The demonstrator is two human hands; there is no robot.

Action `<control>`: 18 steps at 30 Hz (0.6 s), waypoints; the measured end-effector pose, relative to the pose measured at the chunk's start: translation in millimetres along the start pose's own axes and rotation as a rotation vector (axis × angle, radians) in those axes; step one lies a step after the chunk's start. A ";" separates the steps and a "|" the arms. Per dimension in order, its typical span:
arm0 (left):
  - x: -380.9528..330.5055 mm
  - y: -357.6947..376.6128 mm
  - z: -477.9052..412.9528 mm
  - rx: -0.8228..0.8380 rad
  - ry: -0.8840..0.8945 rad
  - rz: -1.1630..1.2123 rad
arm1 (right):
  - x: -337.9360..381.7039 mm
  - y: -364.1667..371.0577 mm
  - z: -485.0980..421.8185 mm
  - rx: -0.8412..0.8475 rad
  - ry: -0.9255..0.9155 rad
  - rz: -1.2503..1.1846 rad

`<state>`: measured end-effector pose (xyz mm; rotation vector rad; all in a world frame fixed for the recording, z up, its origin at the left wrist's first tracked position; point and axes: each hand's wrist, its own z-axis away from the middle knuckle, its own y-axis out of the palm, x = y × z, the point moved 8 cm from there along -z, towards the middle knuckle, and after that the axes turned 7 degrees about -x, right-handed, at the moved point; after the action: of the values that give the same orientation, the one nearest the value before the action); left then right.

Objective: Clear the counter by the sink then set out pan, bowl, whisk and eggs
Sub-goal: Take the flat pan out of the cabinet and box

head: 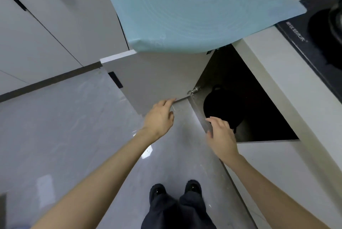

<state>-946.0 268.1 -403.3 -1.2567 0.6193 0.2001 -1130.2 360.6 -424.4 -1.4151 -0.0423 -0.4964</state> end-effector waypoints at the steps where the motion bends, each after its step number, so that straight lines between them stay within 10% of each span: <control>1: 2.7 23.4 -4.6 0.021 -0.006 0.016 | -15.2 15.7 -1.6 -0.002 0.021 0.004; 18: 49.6 289.2 -83.5 0.169 0.027 0.199 | -202.3 247.8 -67.1 0.084 0.180 0.119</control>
<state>-1067.8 272.6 -682.9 -1.0365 0.7693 0.2905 -1241.4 376.2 -731.3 -1.2785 0.1639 -0.5153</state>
